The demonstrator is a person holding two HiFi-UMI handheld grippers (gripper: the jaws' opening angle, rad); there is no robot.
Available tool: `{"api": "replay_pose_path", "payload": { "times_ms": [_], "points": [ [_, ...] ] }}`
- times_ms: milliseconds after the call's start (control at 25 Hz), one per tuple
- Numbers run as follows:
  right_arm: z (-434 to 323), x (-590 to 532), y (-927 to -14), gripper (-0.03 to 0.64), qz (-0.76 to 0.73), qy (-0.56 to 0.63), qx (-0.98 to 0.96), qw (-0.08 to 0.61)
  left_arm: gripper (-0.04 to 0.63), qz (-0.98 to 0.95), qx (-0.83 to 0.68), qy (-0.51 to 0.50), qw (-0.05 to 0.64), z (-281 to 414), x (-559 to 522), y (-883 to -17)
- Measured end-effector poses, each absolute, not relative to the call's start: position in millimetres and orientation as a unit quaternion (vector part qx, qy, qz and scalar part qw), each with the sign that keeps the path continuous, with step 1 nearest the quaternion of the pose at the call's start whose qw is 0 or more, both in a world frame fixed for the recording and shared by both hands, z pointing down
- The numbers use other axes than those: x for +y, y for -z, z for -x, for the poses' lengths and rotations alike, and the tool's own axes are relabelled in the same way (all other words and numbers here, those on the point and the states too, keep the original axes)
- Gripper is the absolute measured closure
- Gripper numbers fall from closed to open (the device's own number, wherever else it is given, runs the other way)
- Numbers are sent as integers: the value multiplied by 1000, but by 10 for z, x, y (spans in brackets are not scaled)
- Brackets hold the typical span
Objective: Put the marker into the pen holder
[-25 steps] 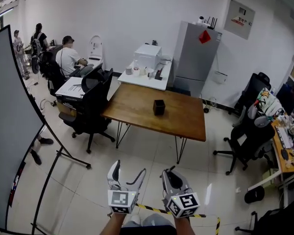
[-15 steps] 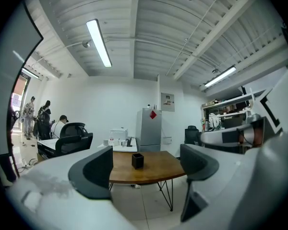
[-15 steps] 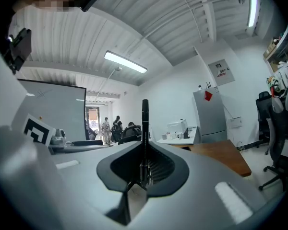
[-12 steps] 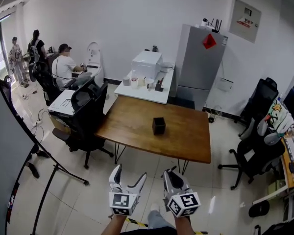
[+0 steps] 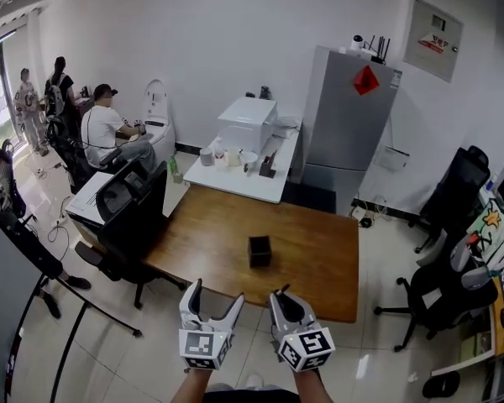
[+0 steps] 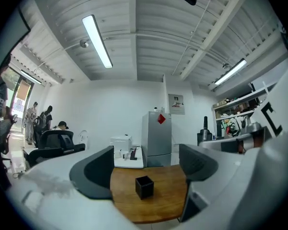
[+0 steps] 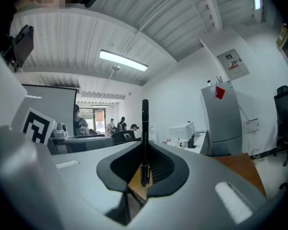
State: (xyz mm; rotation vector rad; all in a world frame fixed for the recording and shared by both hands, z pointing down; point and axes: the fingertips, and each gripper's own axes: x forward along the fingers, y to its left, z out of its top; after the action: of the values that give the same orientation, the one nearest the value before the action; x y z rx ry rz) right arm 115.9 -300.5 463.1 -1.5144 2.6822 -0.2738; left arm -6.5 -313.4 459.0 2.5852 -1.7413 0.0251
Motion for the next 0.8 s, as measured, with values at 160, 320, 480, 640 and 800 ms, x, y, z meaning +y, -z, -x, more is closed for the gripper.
{"api": "replay_pose_path", "payload": {
  "times_ms": [160,320,480,640,800],
  "points": [
    [-1298,-3387,-4757,581,492,106,864,20,166,-827,-561,-19,28,-20,-3499,-4716],
    [-1306,-3753,-4885,580,498,113,860,12,187,-823,-567,-4,38,9,-3875,-4708],
    [-1366,-4179,-5084,580,518,121,847,4,206,-835,-550,-15,24,-9,-4390,-4802],
    [-1274,-4648,-5094,580,527,109,843,0,206,-847,-531,-11,40,23,-4977,-4864],
    [-1161,-5115,-5101,580,538,109,836,6,206,-864,-501,-24,39,67,-5474,-4922]
  ]
}}
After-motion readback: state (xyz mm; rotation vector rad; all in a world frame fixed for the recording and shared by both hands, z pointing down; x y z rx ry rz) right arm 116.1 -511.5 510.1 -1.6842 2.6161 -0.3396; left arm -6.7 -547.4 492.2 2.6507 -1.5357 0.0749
